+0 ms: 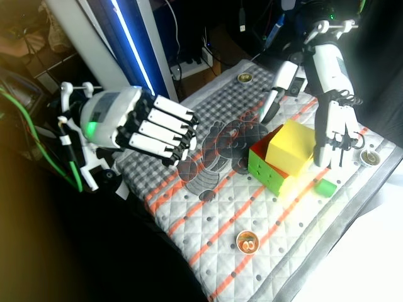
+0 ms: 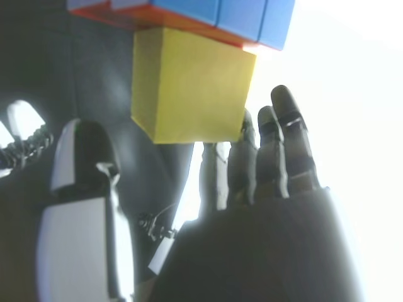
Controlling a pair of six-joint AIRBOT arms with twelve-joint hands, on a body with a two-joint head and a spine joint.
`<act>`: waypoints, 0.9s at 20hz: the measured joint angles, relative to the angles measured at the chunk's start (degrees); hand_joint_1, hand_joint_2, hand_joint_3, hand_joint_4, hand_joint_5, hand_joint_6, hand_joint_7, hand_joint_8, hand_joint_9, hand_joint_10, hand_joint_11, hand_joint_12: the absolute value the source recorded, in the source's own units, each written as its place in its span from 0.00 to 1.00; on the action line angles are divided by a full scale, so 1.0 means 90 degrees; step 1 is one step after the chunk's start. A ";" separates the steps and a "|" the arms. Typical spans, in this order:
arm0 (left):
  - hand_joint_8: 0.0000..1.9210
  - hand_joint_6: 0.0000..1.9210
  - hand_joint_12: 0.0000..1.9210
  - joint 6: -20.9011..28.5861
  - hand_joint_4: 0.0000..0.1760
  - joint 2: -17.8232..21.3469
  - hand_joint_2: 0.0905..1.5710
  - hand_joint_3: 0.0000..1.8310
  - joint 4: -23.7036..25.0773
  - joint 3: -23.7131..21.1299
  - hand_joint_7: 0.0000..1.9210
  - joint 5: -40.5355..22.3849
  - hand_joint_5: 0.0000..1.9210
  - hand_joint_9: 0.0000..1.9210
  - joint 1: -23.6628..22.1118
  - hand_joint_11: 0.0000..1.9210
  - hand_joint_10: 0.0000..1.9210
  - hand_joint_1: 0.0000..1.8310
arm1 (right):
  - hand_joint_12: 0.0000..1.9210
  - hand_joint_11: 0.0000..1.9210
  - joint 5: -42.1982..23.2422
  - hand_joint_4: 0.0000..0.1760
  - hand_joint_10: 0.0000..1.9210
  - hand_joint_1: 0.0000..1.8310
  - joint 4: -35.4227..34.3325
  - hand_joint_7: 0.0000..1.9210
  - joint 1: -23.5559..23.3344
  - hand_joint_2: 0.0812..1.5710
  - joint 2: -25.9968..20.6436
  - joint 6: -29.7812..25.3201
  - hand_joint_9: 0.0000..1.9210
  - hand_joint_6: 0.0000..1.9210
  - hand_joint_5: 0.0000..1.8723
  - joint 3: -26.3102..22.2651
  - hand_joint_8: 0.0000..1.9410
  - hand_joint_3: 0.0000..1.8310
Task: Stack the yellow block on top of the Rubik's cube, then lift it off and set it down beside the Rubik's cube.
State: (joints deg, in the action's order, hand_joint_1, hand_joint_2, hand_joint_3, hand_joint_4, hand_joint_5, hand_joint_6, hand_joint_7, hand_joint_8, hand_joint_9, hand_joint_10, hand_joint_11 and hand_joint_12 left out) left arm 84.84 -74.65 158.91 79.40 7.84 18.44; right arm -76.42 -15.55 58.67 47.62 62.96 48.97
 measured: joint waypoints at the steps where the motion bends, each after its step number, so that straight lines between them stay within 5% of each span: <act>1: 0.01 0.00 0.80 0.0000 1.00 0.0002 0.63 0.00 -0.0039 0.0000 0.17 0.0015 0.07 0.00 0.0002 0.00 0.37 0.38 | 0.94 0.27 0.0002 0.00 0.74 0.56 -0.0005 0.35 0.0000 0.83 0.0000 0.0000 0.32 0.79 0.34 0.0000 0.60 0.00; 2: 0.01 0.00 0.76 0.0000 1.00 0.0017 0.64 0.00 -0.0066 -0.0017 0.16 0.0066 0.06 0.00 0.0012 0.00 0.34 0.38 | 0.94 0.26 0.0002 0.00 0.73 0.55 -0.0007 0.35 0.0000 0.82 0.0000 0.0000 0.32 0.78 0.34 0.0000 0.59 0.00; 3: 0.00 0.01 0.27 -0.0002 1.00 0.0155 0.66 0.00 -0.0090 -0.0165 0.04 0.0216 0.03 0.00 0.0024 0.00 0.03 0.37 | 0.93 0.24 0.0022 0.00 0.74 0.55 -0.0002 0.32 -0.0029 0.83 0.0000 -0.0005 0.29 0.80 0.32 0.0000 0.59 0.00; 4: 0.00 0.01 0.27 -0.0002 1.00 0.0192 0.66 0.00 -0.0090 -0.0194 0.04 0.0267 0.03 0.00 0.0029 0.00 0.03 0.37 | 0.93 0.24 0.0022 0.00 0.74 0.55 -0.0019 0.32 -0.0034 0.83 0.0000 -0.0005 0.29 0.80 0.32 0.0000 0.59 0.00; 5: 0.01 0.00 0.30 0.0000 1.00 0.0284 0.67 0.00 -0.0117 -0.0277 0.09 0.0420 0.03 0.04 0.0027 0.00 0.04 0.34 | 0.89 0.15 0.0015 0.00 0.66 0.46 -0.0012 0.26 -0.0049 0.79 0.0000 -0.0010 0.23 0.53 0.21 0.0032 0.54 0.00; 6: 0.01 0.00 0.30 -0.0015 1.00 0.0398 0.67 0.00 -0.0134 -0.0381 0.09 0.0580 0.03 0.04 0.0022 0.00 0.04 0.34 | 0.89 0.15 0.0032 0.00 0.66 0.46 -0.0015 0.26 -0.0075 0.79 0.0000 -0.0012 0.23 0.53 0.21 0.0034 0.54 0.00; 8: 0.01 0.00 0.69 -0.0022 1.00 0.0682 0.62 0.00 -0.0138 -0.0631 0.14 0.0928 0.07 0.04 -0.0012 0.00 0.24 0.26 | 0.85 0.11 0.0044 0.00 0.55 0.43 -0.0019 0.22 -0.0121 0.75 0.0000 -0.0015 0.17 0.43 0.19 0.0041 0.45 0.00; 10: 0.02 0.02 0.81 -0.0019 0.99 0.0993 0.63 0.00 -0.0100 -0.0974 0.17 0.1333 0.13 0.00 -0.0019 0.00 0.43 0.28 | 0.83 0.02 0.0148 0.00 0.49 0.42 0.0010 0.16 -0.0274 0.74 0.0007 -0.0019 0.10 0.38 0.15 0.0078 0.36 0.00; 11: 0.03 0.04 0.86 -0.0019 0.76 0.1141 0.64 0.00 -0.0080 -0.1154 0.19 0.1515 0.19 0.00 -0.0005 0.00 0.52 0.31 | 0.72 0.00 0.0197 0.00 0.37 0.42 0.0027 0.15 -0.0364 0.72 0.0024 -0.0019 0.08 0.28 0.13 0.0129 0.22 0.00; 12: 0.04 0.05 0.89 -0.0019 0.45 0.1309 0.67 0.01 -0.0022 -0.1394 0.20 0.1851 0.22 0.00 0.0070 0.00 0.57 0.31 | 0.65 0.00 0.0294 0.00 0.29 0.41 0.0032 0.15 -0.0522 0.69 0.0056 -0.0017 0.07 0.20 0.14 0.0199 0.12 0.00; 13: 0.04 0.05 0.89 -0.0019 0.45 0.1464 0.67 0.01 0.0058 -0.1598 0.20 0.2132 0.22 0.00 0.0182 0.00 0.57 0.31 | 0.65 0.00 0.0410 0.00 0.29 0.41 0.0041 0.15 -0.0680 0.69 0.0066 -0.0017 0.07 0.20 0.14 0.0270 0.12 0.00; 14: 0.10 0.07 0.93 -0.0019 0.68 0.1639 0.72 0.00 0.0083 -0.1843 0.20 0.2446 0.18 0.02 0.0328 0.00 0.62 0.31 | 0.58 0.00 0.0551 0.00 0.19 0.37 0.0092 0.15 -0.0882 0.61 0.0097 -0.0017 0.08 0.10 0.13 0.0359 0.03 0.00; 15: 0.19 0.08 0.91 0.0010 0.74 0.1797 0.73 0.00 0.0117 -0.2050 0.18 0.2730 0.16 0.04 0.0481 0.00 0.62 0.30 | 0.56 0.00 0.0685 0.00 0.17 0.36 0.0126 0.14 -0.1073 0.58 0.0146 -0.0019 0.08 0.08 0.12 0.0449 0.02 0.00; 16: 0.22 0.09 0.87 0.0112 0.69 0.1950 0.74 0.00 0.0211 -0.2239 0.18 0.3014 0.16 0.07 0.0646 0.00 0.57 0.30 | 0.57 0.00 0.0911 0.00 0.16 0.36 0.0204 0.13 -0.1287 0.56 0.0187 -0.0017 0.07 0.07 0.11 0.0532 0.01 0.00; 17: 0.25 0.10 0.85 0.0384 0.76 0.2123 0.76 0.00 0.0323 -0.2409 0.16 0.3371 0.16 0.07 0.0833 0.00 0.55 0.31 | 0.55 0.00 0.1139 0.00 0.15 0.36 0.0318 0.13 -0.1515 0.55 0.0257 -0.0017 0.07 0.06 0.11 0.0644 0.00 0.00; 18: 0.28 0.11 0.89 0.0661 0.51 0.2220 0.77 0.00 0.0406 -0.2501 0.17 0.3716 0.18 0.08 0.1005 0.01 0.57 0.33 | 0.52 0.00 0.1326 0.00 0.14 0.36 0.0367 0.10 -0.1698 0.53 0.0318 -0.0017 0.05 0.04 0.10 0.0724 0.00 0.00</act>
State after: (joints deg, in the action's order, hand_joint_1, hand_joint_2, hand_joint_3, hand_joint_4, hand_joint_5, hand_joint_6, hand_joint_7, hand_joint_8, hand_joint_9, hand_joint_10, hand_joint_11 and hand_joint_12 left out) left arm 90.78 -54.68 162.56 56.88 41.28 27.49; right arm -64.49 -12.25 43.40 50.48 62.81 55.48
